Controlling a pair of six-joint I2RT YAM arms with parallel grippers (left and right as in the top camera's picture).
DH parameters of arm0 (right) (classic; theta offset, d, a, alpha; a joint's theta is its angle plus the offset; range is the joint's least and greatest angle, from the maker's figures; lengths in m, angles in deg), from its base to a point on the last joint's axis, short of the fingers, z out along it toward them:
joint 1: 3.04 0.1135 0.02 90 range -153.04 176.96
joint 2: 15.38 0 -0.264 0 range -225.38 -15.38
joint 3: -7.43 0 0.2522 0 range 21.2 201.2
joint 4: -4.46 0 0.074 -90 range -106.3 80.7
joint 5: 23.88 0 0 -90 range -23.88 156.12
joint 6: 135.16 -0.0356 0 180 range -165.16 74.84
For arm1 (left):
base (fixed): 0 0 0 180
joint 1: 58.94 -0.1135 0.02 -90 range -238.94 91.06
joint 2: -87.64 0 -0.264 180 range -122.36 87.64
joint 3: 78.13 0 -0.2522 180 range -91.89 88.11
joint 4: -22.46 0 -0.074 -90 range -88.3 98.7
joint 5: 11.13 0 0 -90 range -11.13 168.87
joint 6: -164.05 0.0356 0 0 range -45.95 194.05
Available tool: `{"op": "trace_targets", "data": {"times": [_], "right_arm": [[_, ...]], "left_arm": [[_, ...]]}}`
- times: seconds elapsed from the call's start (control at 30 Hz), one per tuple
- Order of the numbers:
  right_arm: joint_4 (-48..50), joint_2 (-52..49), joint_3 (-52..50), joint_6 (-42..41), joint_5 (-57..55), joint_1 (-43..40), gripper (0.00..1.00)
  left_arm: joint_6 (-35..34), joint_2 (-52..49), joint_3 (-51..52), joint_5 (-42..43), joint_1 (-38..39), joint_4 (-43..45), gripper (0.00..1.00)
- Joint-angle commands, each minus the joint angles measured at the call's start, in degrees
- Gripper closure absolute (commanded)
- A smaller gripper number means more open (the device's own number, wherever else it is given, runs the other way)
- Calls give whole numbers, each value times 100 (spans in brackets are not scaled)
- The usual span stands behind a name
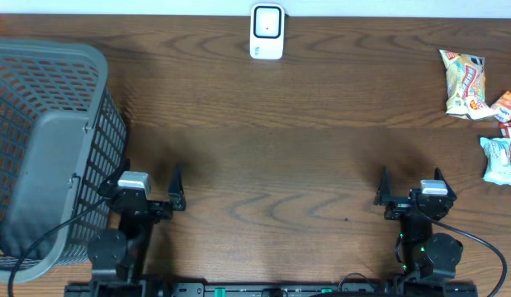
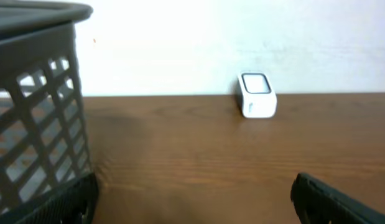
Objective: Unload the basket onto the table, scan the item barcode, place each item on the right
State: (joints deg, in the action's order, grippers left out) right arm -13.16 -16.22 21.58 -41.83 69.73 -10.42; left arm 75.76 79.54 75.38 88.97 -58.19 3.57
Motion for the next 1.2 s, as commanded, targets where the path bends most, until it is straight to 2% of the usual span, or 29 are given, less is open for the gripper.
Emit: {"op": "trace_targets", "data": {"times": [0.0,0.07,0.13,0.17,1.17], "right_arm": [[-22,20,-7,-28,-46,31,1],[-22,20,-7,-28,-46,31,1],[-22,20,-7,-28,-46,31,1],[-22,20,-7,-28,-46,31,1],[-22,20,-7,-28,-46,31,1]], "left_arm": [[-7,208,946,-767,-9,1349,1],[-7,664,1255,-1019,-9,1082,1],[-48,800,1250,-1016,-9,214,1],[0,800,1250,-1023,-4,83,1],[-24,787,1250,-975,-9,94,1]]}}
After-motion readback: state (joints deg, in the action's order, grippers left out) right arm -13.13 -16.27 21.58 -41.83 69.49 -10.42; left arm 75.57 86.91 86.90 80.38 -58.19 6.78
